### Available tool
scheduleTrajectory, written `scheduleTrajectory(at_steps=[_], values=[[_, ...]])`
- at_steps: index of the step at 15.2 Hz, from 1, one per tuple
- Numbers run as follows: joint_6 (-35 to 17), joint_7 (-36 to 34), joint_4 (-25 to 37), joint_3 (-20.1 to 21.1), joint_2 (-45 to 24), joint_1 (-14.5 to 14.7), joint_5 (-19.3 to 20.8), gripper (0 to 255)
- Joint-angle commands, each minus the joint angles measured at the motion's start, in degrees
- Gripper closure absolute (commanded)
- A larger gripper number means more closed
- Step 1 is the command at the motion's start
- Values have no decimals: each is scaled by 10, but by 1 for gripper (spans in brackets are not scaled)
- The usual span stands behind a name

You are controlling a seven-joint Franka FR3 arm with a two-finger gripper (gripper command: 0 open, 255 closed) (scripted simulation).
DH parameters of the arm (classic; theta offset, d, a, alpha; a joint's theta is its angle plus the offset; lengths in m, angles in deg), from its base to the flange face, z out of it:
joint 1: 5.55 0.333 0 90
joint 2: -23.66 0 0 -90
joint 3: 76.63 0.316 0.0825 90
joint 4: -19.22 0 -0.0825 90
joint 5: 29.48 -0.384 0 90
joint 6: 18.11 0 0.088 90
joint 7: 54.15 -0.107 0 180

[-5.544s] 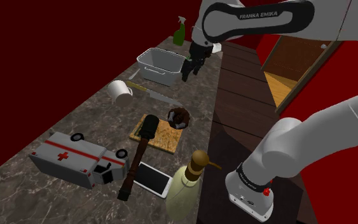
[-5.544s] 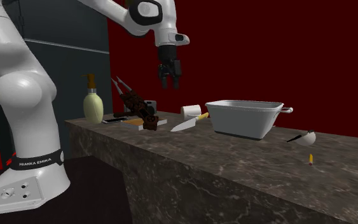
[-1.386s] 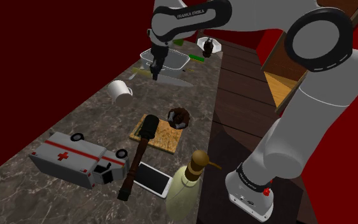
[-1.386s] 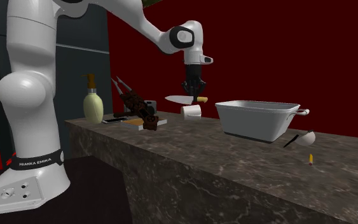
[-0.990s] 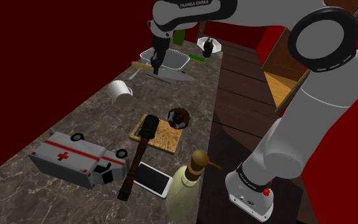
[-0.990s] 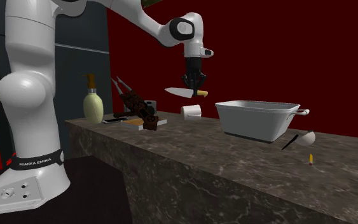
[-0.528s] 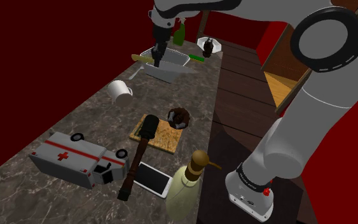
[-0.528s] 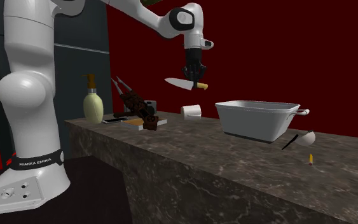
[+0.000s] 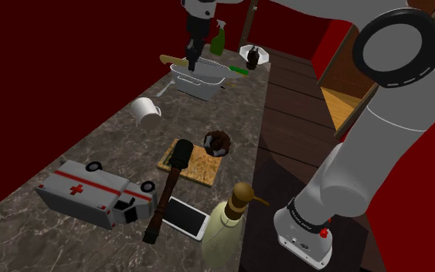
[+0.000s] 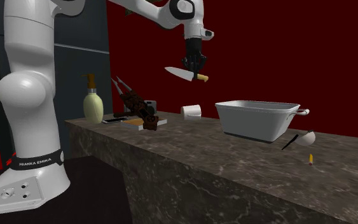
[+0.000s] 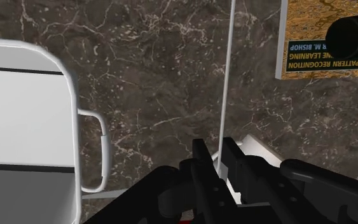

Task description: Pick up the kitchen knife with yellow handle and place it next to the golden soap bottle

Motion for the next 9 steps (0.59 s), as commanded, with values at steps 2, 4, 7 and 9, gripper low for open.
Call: scheduleTrajectory(at_steps=[2,4,7,9], values=[[23,1,25,0,-2,-1,0,255],[40,1,43,-1,-4,-1,0,255],[64,1,72,-1,-8,-1,0,255],[81,1,93,-1,-12,-1,-1,255]])
